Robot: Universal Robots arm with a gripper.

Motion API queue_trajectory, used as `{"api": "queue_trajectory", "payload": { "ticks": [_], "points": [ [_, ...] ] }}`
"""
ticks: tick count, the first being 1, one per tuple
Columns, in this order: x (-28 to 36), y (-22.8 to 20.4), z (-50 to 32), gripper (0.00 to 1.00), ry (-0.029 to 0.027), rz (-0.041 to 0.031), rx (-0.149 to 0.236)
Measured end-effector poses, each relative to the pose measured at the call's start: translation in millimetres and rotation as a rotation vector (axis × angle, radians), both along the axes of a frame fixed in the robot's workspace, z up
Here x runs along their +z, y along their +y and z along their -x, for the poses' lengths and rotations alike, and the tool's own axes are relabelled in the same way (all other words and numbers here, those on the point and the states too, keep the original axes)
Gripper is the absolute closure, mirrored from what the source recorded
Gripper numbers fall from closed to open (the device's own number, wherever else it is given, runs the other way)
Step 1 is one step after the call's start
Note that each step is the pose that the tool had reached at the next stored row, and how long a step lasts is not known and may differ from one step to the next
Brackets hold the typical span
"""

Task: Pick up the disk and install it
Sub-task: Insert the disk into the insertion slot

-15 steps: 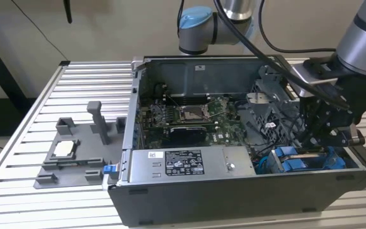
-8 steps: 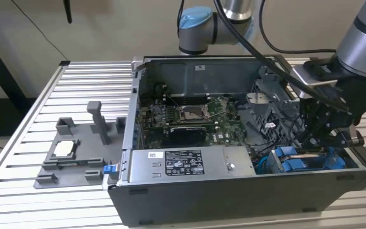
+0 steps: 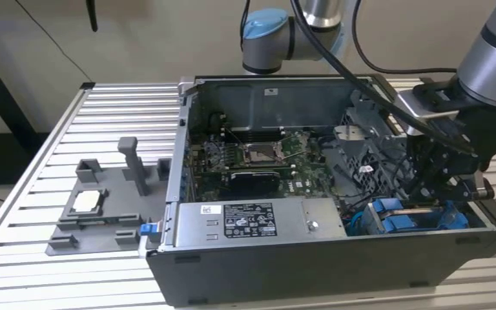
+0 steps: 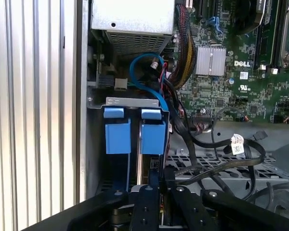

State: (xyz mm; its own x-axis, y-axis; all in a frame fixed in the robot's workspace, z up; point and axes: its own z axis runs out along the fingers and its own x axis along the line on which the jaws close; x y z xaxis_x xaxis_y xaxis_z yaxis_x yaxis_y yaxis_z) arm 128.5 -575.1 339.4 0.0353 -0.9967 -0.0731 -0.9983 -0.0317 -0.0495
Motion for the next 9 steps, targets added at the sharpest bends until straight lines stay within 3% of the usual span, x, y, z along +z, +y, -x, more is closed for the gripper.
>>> {"api": "queue_trajectory", "payload": {
  "ticks": [9],
  "points": [
    [-3.9, -2.1, -0.2, 0.84, 0.0, 0.0003, -0.003]
  ]
}}
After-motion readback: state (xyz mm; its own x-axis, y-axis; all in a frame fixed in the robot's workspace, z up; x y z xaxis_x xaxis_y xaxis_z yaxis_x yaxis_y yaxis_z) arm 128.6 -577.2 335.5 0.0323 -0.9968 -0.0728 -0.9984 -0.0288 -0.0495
